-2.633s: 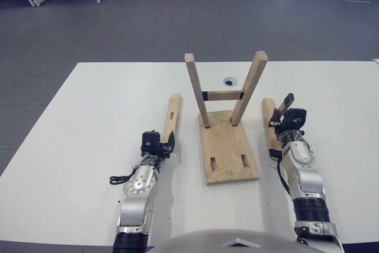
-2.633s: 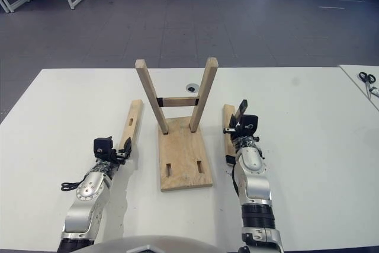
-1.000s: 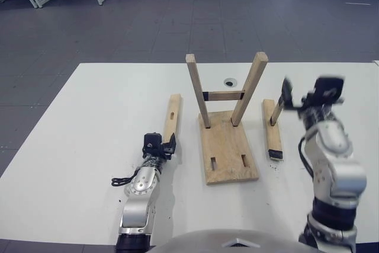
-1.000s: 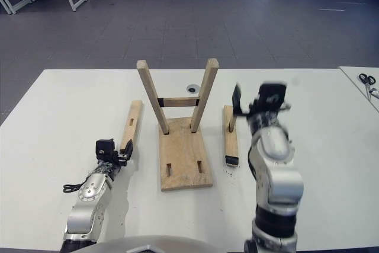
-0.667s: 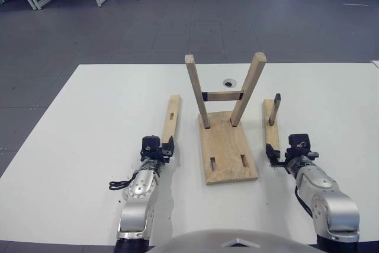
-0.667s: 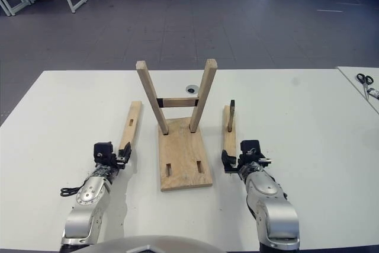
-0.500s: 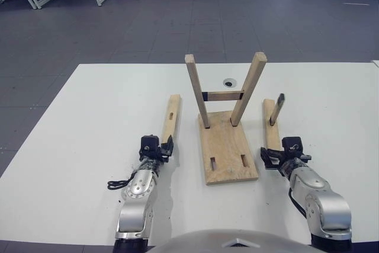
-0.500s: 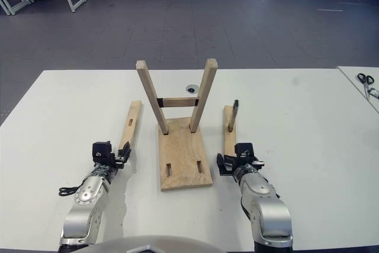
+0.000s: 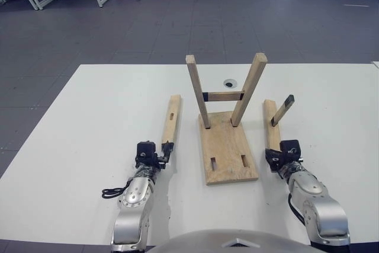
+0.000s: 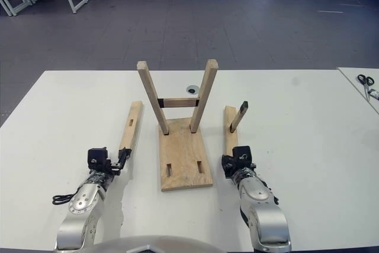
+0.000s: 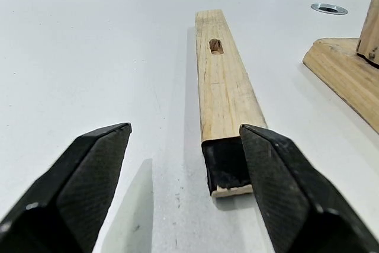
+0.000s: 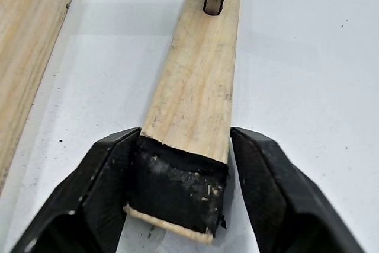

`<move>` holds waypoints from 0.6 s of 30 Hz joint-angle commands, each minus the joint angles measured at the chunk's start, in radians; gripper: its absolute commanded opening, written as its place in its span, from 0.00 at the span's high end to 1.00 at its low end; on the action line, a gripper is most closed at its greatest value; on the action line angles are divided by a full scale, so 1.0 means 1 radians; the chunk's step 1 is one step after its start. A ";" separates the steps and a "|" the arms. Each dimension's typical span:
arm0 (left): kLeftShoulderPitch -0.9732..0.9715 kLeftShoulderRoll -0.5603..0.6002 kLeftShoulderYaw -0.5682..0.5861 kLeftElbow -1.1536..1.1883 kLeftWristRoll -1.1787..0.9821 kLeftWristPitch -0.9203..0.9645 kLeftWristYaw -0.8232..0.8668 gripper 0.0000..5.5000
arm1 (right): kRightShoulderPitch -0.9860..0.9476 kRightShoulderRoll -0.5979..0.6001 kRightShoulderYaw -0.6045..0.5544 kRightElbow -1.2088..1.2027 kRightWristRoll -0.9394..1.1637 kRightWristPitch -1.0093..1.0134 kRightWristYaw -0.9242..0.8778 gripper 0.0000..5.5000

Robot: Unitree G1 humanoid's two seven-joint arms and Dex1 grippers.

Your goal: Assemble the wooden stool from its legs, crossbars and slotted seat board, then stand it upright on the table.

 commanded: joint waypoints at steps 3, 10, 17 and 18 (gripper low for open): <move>-0.003 0.028 0.036 -0.065 -0.042 0.028 -0.032 0.38 | -0.049 -0.016 -0.064 0.060 -0.014 0.000 -0.011 0.62; -0.102 0.280 0.292 -0.328 -0.832 0.307 -0.373 0.38 | -0.500 -0.148 -0.439 -0.066 0.369 -0.024 0.183 0.63; -0.315 0.465 0.331 -0.159 -1.439 0.503 -0.408 0.38 | -0.736 -0.242 -0.582 0.022 0.809 0.079 0.267 0.63; -0.316 0.473 0.328 -0.163 -1.463 0.507 -0.395 0.38 | -0.707 -0.248 -0.568 0.019 0.808 0.083 0.269 0.63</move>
